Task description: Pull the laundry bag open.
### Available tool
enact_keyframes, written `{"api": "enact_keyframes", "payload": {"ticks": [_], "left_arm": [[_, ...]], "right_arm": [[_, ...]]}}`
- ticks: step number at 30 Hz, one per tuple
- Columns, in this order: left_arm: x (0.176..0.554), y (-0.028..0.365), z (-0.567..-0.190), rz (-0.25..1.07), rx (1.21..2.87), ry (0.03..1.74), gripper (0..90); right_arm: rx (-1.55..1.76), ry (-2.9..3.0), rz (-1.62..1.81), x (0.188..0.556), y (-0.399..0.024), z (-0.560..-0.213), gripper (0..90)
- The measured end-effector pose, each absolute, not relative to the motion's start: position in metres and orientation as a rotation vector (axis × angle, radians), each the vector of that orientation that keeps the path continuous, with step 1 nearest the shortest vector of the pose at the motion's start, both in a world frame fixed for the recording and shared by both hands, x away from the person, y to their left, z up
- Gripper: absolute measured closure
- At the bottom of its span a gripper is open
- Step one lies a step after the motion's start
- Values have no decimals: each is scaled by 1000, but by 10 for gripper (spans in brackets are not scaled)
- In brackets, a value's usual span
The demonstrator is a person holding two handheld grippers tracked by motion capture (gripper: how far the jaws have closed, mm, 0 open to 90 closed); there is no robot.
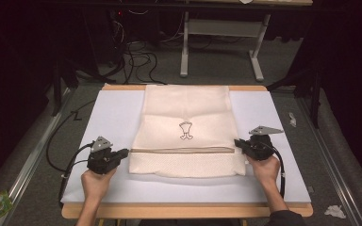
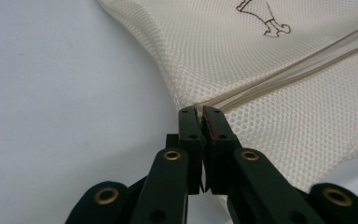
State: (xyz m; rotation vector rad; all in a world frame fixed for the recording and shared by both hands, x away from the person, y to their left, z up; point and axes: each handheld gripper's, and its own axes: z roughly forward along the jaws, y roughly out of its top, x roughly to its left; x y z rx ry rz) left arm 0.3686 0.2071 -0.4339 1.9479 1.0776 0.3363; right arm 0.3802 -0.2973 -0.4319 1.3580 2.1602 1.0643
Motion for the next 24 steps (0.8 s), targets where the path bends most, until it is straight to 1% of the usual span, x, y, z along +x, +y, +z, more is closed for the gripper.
{"api": "enact_keyframes", "payload": {"ticks": [6,24], "left_arm": [[368,209,-433,305,1937,1062,871],[367,205,-440,293,1984,1064,868]], "right_arm": [[1387,2170,1083,381,-301,-435,877],[1409,2200,1025,379,-298,-448,853]]}}
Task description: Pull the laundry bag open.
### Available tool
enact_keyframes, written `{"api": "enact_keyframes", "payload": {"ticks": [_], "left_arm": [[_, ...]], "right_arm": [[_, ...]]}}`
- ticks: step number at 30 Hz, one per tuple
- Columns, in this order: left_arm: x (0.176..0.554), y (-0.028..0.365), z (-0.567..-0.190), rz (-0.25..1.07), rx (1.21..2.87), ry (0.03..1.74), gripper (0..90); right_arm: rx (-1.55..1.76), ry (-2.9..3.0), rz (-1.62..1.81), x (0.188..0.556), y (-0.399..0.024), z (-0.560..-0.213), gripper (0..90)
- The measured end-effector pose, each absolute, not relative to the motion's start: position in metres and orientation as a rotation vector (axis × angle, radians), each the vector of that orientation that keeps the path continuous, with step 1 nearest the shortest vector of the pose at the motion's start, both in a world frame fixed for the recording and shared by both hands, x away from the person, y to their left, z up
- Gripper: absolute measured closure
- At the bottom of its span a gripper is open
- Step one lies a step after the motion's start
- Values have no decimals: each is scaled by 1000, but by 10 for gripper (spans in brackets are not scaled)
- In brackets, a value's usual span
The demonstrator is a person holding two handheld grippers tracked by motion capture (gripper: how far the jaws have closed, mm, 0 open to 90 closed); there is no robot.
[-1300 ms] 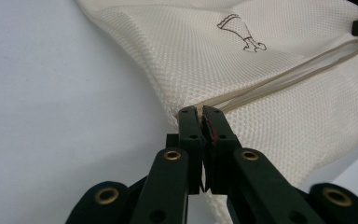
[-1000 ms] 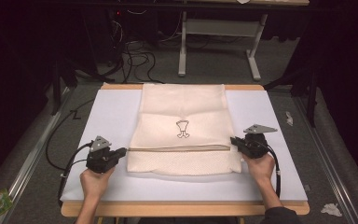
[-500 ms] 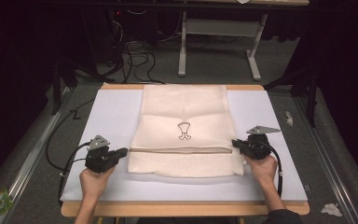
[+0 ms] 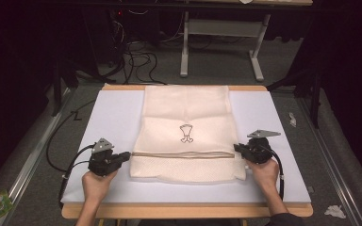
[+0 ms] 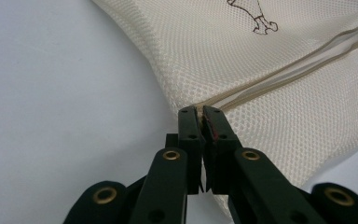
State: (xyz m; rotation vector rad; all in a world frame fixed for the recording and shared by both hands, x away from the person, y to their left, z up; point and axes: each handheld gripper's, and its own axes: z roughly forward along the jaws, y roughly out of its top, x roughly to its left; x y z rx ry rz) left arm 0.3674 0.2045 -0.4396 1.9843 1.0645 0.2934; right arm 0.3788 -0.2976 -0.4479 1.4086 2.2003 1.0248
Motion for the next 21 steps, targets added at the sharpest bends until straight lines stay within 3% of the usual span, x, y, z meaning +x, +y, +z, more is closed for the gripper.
{"api": "enact_keyframes", "payload": {"ticks": [11,21], "left_arm": [[367,200,-444,303,2028,1080,866],[367,197,-454,304,2043,1091,851]], "right_arm": [[1413,2211,1003,378,-296,-454,839],[1418,2228,950,379,-293,-457,758]]}}
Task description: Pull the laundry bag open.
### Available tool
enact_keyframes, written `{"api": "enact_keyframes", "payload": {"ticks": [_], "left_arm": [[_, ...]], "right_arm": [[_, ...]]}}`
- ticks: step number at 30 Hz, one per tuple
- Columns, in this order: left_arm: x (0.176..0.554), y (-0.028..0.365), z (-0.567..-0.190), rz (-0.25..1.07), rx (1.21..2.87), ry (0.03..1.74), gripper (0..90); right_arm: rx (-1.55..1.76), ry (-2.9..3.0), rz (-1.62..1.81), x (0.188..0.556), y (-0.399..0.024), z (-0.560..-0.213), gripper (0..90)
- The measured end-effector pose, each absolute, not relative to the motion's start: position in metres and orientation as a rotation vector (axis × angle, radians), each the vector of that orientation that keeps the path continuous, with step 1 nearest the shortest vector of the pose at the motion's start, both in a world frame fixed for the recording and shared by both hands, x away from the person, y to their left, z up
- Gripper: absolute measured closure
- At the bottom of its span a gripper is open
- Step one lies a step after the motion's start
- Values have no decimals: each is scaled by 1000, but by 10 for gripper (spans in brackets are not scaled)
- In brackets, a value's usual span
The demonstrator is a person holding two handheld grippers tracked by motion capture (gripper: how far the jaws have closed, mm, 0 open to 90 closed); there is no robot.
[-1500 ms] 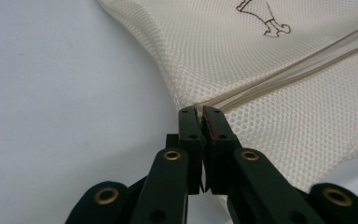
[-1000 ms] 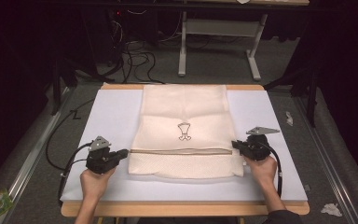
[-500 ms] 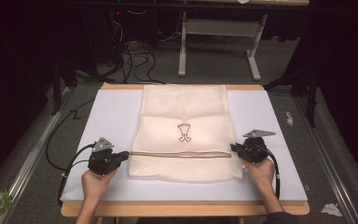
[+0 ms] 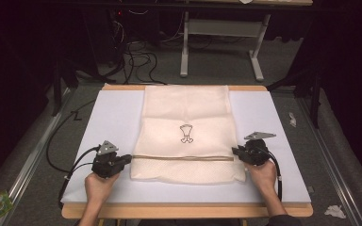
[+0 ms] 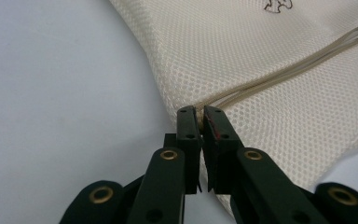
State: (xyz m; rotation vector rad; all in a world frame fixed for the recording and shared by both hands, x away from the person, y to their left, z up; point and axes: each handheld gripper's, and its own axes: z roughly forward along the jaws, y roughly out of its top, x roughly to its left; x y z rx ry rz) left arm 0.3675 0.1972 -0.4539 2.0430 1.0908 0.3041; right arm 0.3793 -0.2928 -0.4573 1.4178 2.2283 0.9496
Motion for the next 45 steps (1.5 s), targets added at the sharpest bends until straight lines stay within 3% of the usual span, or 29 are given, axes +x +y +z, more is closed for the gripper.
{"api": "enact_keyframes", "payload": {"ticks": [4,9,17,27,45], "left_arm": [[367,197,-454,306,2030,1092,822],[367,197,-452,309,2015,1092,718],[365,202,-446,359,1953,1076,550],[364,212,-437,395,1879,1085,486],[368,228,-424,458,1794,1106,480]], "right_arm": [[1425,2231,947,379,-293,-460,610],[1406,2208,963,377,-293,-455,515],[1390,2133,1024,370,-298,-448,436],[1417,2026,1107,362,-319,-440,400],[1483,1882,1185,348,-361,-435,407]]}}
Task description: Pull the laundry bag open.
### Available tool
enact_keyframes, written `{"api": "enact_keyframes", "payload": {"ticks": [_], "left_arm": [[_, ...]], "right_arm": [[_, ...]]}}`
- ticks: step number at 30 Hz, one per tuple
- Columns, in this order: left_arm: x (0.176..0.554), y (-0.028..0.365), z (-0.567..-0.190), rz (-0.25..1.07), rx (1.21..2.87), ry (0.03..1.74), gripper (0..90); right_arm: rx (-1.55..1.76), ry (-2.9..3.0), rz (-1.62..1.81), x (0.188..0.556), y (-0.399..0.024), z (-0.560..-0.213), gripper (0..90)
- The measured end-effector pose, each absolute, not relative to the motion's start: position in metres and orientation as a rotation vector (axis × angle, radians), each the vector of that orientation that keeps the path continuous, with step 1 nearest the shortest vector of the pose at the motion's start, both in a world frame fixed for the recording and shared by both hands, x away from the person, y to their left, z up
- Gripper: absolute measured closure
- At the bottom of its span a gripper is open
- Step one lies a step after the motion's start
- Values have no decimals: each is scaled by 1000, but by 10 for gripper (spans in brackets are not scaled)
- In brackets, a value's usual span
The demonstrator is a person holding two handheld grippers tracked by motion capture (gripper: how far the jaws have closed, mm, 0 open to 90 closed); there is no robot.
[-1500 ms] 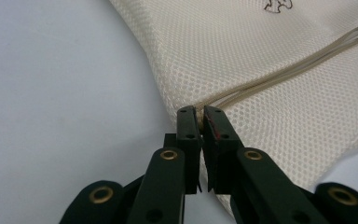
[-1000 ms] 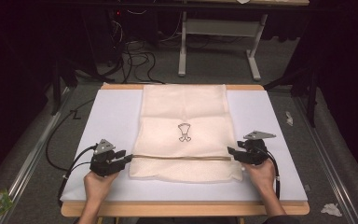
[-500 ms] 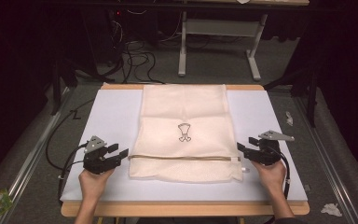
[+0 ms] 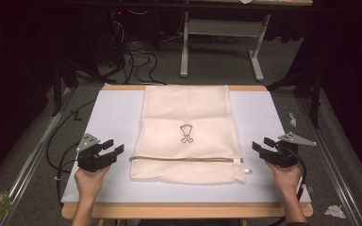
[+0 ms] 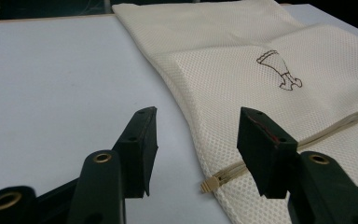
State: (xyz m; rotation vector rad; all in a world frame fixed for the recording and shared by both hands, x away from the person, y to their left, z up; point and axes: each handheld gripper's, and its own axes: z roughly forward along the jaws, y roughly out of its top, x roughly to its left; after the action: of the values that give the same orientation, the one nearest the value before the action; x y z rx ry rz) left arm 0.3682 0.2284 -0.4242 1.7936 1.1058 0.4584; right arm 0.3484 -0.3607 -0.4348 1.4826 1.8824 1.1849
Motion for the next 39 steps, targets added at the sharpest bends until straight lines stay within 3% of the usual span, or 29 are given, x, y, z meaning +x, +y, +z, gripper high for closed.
{"api": "enact_keyframes", "payload": {"ticks": [30,39], "left_arm": [[373,251,-434,502,1716,1190,479],[381,254,-442,502,1705,1232,479]], "right_arm": [[1581,1767,1204,343,-395,-445,443],[1605,1782,1183,348,-396,-450,497]]}}
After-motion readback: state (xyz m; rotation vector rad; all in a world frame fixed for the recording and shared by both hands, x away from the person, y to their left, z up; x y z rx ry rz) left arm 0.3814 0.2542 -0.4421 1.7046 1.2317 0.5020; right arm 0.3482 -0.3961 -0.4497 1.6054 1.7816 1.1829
